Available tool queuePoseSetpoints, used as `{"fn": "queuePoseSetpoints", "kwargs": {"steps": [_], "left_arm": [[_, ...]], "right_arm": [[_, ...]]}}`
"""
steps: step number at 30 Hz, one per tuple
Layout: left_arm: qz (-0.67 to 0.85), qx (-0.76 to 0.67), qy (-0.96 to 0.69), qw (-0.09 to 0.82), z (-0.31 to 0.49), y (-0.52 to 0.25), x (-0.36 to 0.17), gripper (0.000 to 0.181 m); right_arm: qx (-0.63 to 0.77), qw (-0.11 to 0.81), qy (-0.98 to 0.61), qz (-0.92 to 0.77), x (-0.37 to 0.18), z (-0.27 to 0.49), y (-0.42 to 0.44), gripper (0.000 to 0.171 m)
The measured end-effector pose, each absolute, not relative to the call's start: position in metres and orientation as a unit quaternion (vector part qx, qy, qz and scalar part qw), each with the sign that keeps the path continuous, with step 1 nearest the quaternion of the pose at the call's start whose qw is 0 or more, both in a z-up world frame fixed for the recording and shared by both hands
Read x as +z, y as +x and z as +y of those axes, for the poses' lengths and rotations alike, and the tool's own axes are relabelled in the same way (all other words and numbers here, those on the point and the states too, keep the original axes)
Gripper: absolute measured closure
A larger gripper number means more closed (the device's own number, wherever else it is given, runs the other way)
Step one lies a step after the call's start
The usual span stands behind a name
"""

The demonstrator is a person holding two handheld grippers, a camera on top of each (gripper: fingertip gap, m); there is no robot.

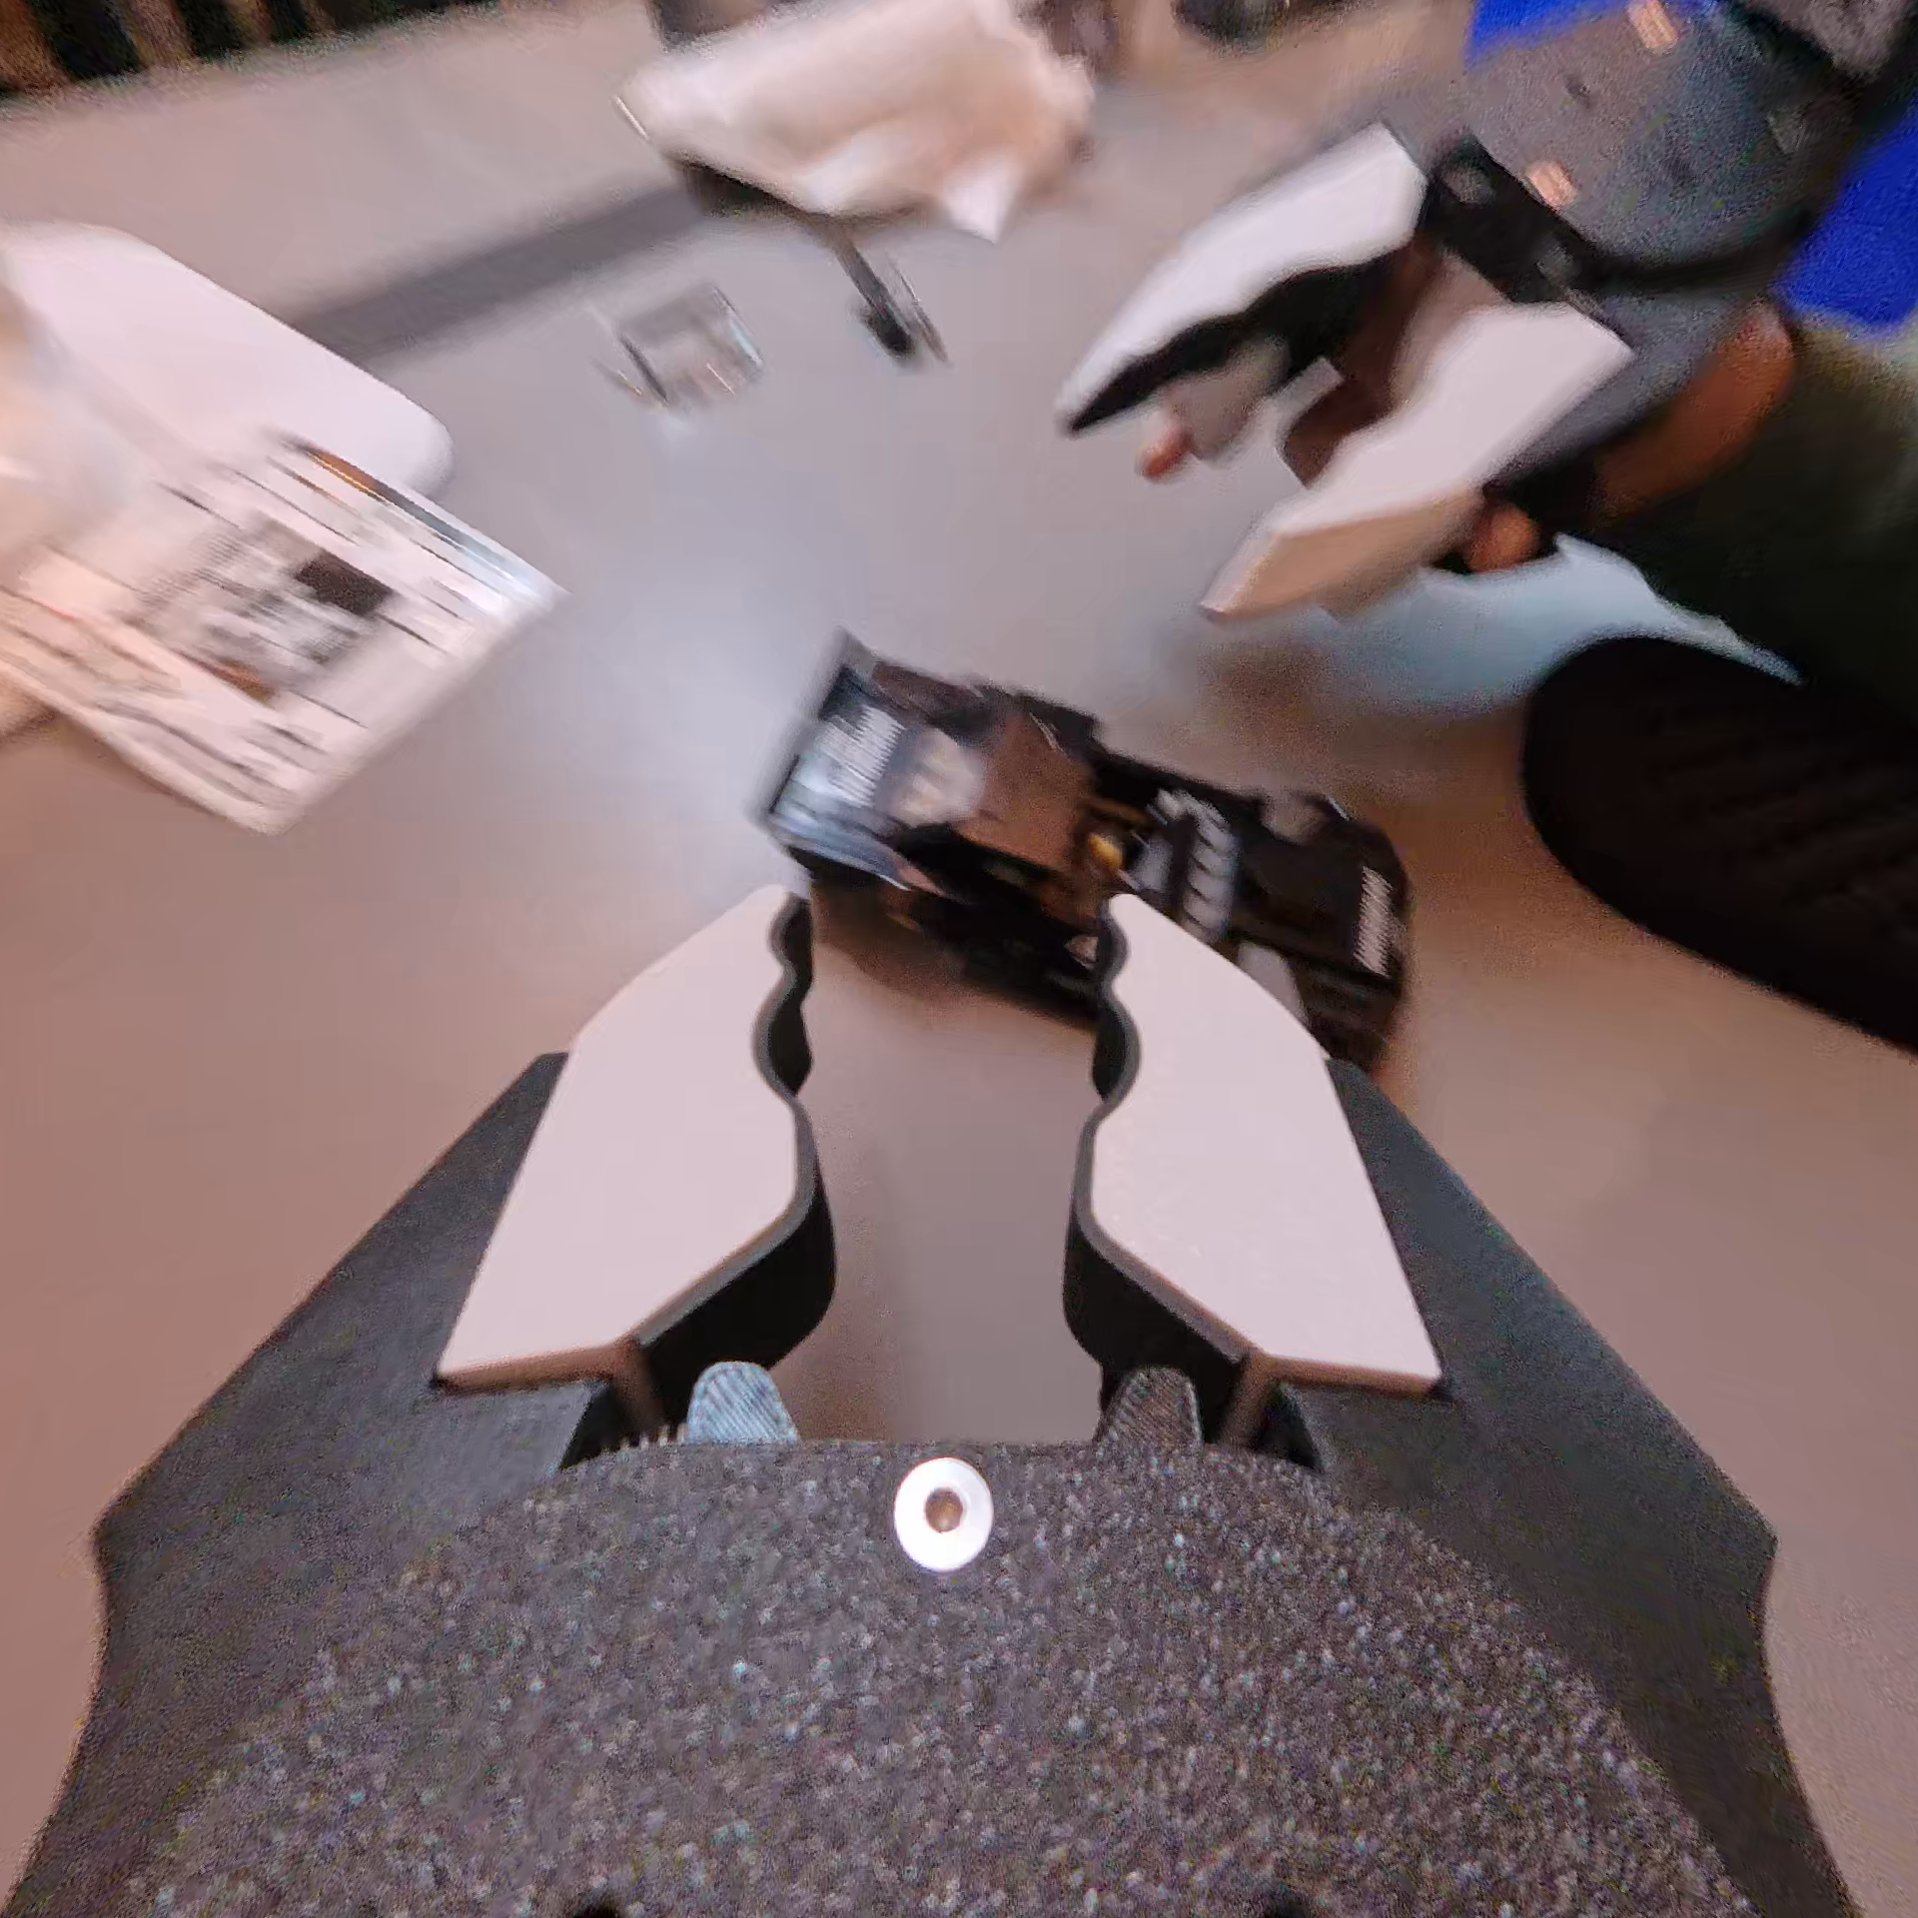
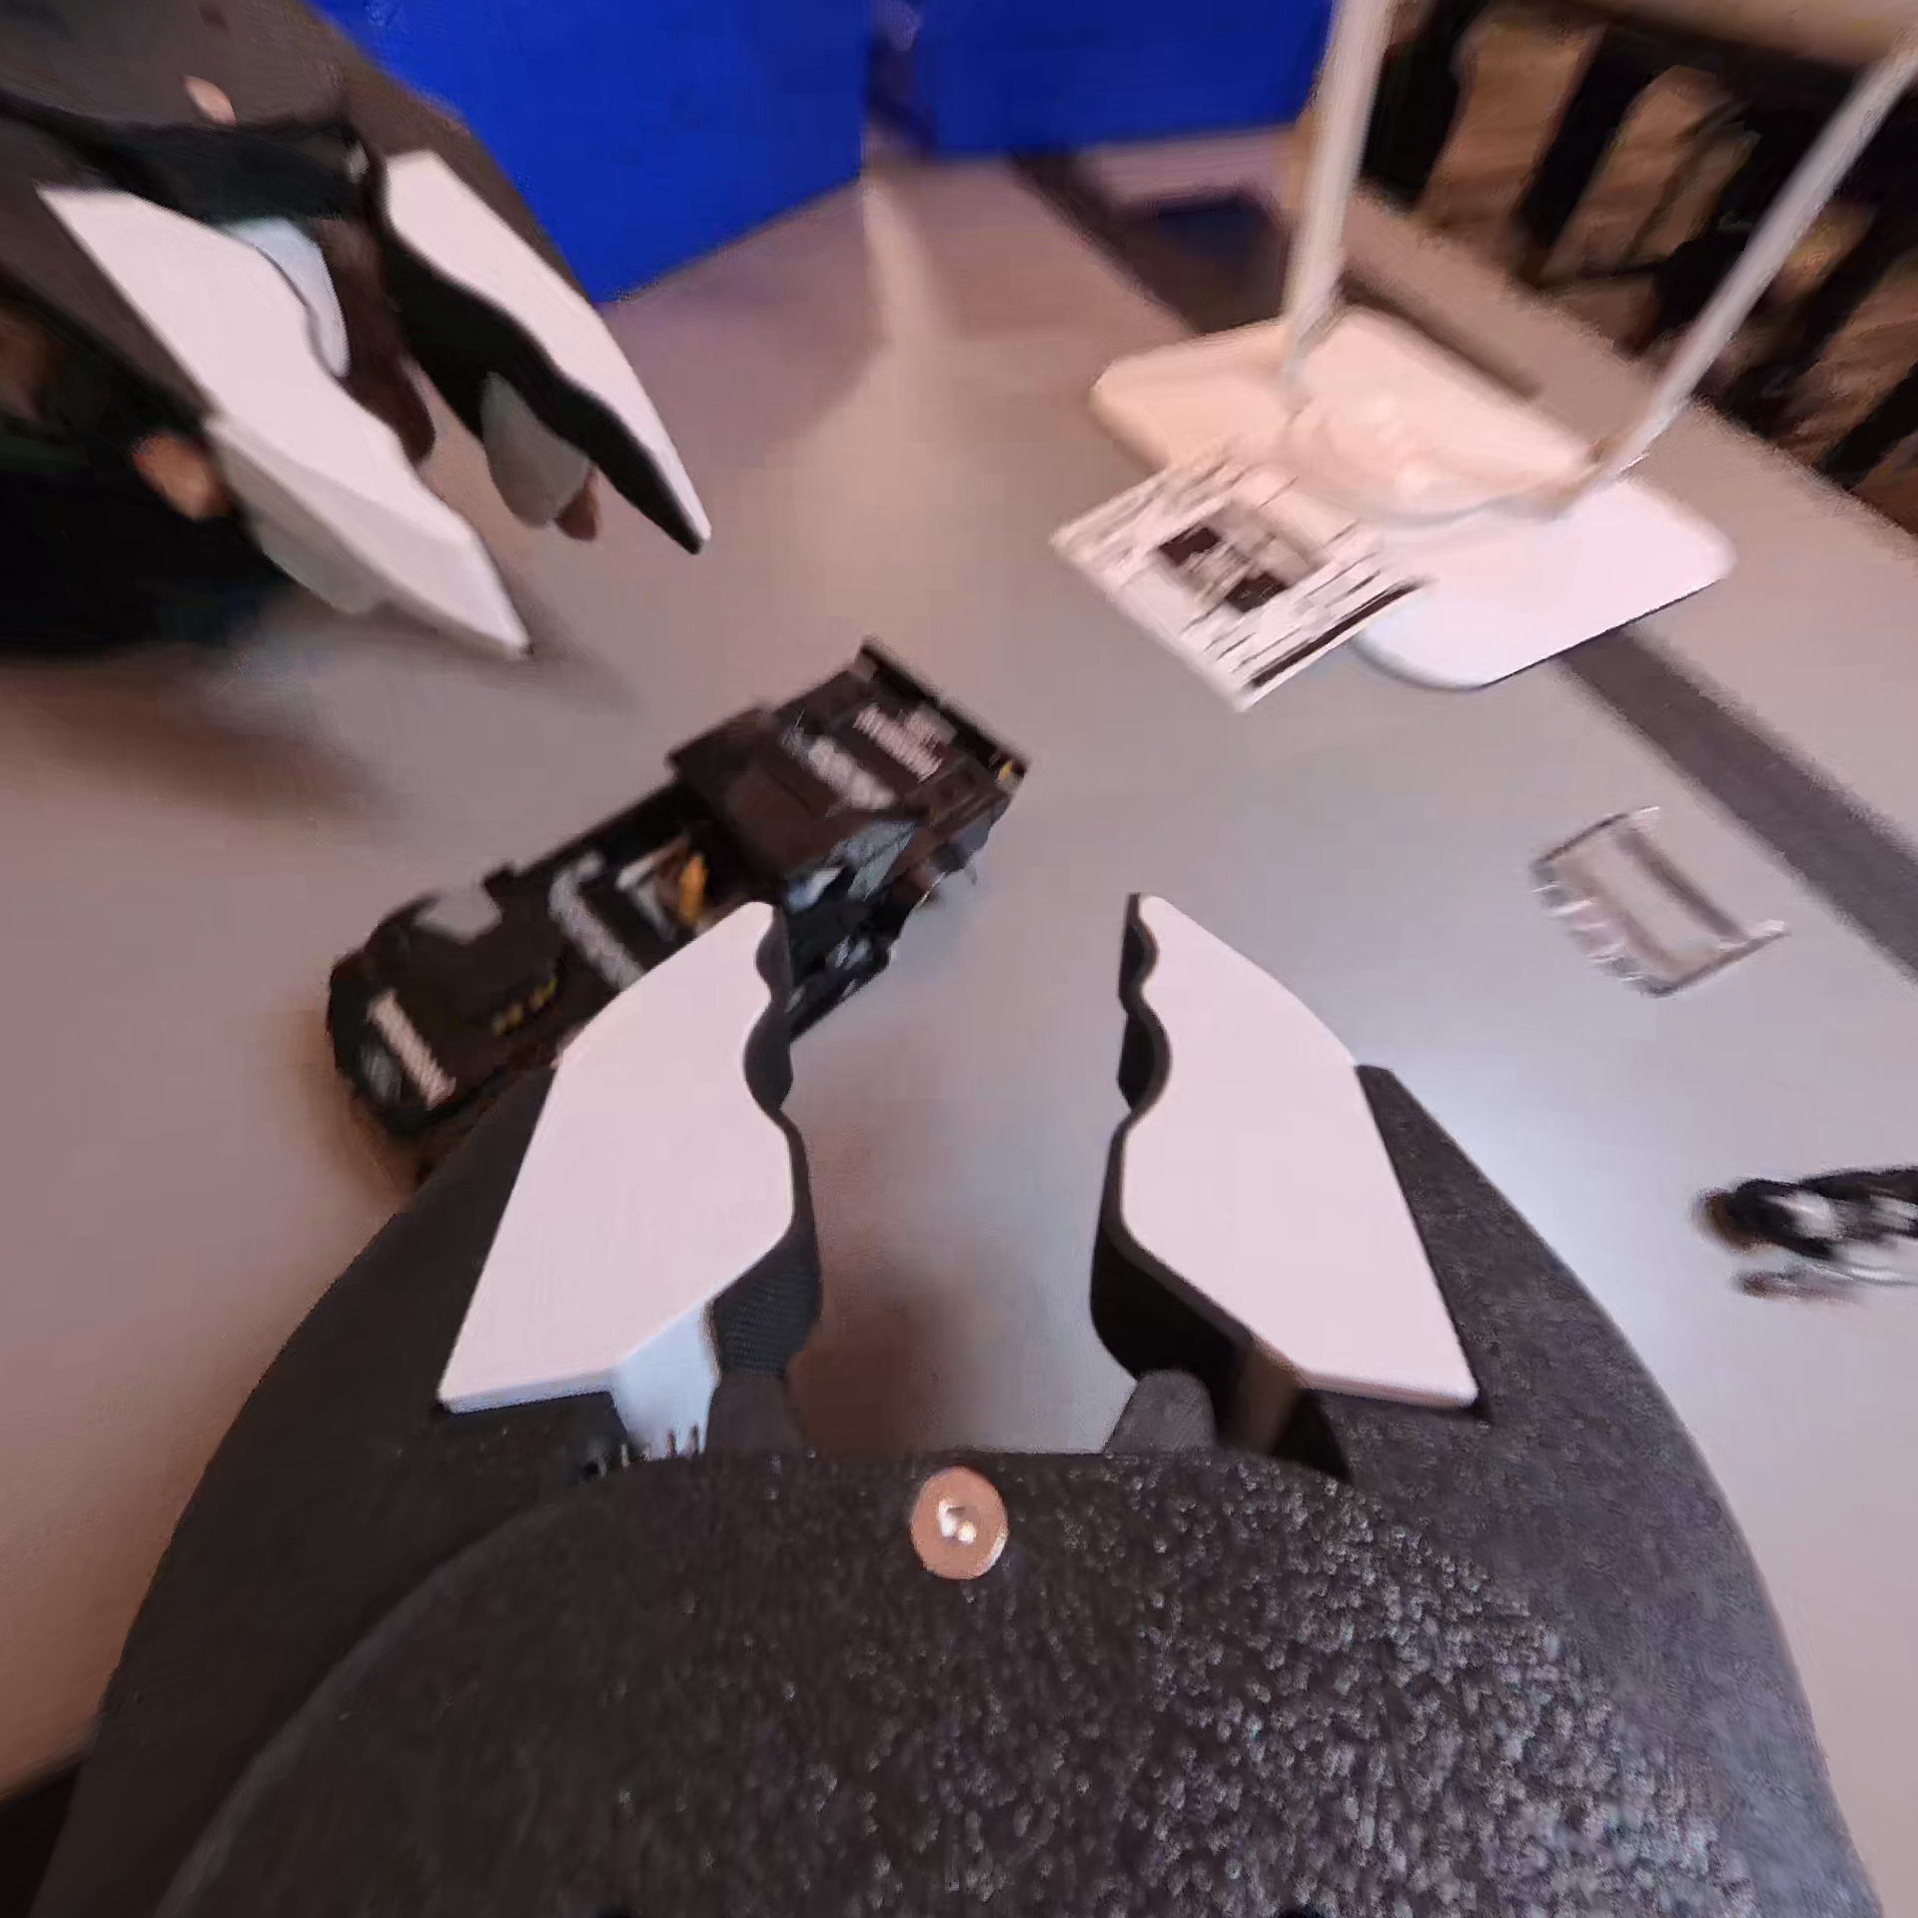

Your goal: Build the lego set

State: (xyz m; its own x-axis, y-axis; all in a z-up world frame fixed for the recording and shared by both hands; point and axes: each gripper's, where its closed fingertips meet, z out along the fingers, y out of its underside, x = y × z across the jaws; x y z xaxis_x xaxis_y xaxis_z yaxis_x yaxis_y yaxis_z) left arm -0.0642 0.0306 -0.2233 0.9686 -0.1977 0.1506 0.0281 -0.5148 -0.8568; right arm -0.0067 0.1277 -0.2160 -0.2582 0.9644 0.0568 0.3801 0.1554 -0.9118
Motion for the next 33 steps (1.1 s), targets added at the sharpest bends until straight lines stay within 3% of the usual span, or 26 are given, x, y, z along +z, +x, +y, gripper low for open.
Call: {"fn": "queuePoseSetpoints", "kwargs": {"steps": [2,3,6,8,12,16,20,21,23,27,30,33], "left_arm": [[0.016,-0.074,-0.836,0.544,0.042,-0.105,-0.205,0.147],[-0.004,-0.047,-0.817,0.575,0.048,-0.127,-0.196,0.152],[-0.018,-0.014,-0.766,0.643,0.061,-0.164,-0.176,0.18],[-0.035,0.005,-0.761,0.648,0.073,-0.184,-0.178,0.181],[-0.069,0.032,-0.769,0.635,0.102,-0.218,-0.191,0.181],[-0.095,0.044,-0.83,0.548,0.124,-0.249,-0.234,0.179],[-0.116,-0.014,-0.85,0.514,0.133,-0.255,-0.249,0.159],[-0.117,-0.022,-0.848,0.516,0.133,-0.254,-0.248,0.157],[-0.116,-0.031,-0.846,0.519,0.131,-0.25,-0.247,0.155],[-0.122,-0.042,-0.837,0.532,0.126,-0.249,-0.243,0.153],[-0.129,-0.052,-0.833,0.535,0.126,-0.251,-0.242,0.153],[-0.129,-0.063,-0.833,0.534,0.125,-0.251,-0.243,0.152]], "right_arm": [[0.432,0.446,-0.503,-0.601,-0.184,0.144,-0.009,0.104],[0.441,0.484,-0.502,-0.565,-0.169,0.151,-0.009,0.109],[0.447,0.527,-0.509,-0.513,-0.149,0.162,-0.013,0.142],[0.436,0.541,-0.508,-0.509,-0.145,0.165,-0.024,0.171],[0.426,0.555,-0.5,-0.511,-0.147,0.168,-0.061,0.171],[0.396,0.526,-0.527,-0.537,-0.178,0.18,-0.096,0.171],[0.382,0.412,-0.611,-0.558,-0.223,0.196,-0.126,0.171],[0.386,0.371,-0.627,-0.566,-0.233,0.195,-0.133,0.152],[0.384,0.309,-0.654,-0.574,-0.248,0.197,-0.147,0.13],[0.36,0.239,-0.681,-0.591,-0.266,0.2,-0.173,0.115],[0.341,0.206,-0.691,-0.603,-0.271,0.198,-0.192,0.119],[0.315,0.189,-0.698,-0.615,-0.276,0.194,-0.201,0.137]]}}
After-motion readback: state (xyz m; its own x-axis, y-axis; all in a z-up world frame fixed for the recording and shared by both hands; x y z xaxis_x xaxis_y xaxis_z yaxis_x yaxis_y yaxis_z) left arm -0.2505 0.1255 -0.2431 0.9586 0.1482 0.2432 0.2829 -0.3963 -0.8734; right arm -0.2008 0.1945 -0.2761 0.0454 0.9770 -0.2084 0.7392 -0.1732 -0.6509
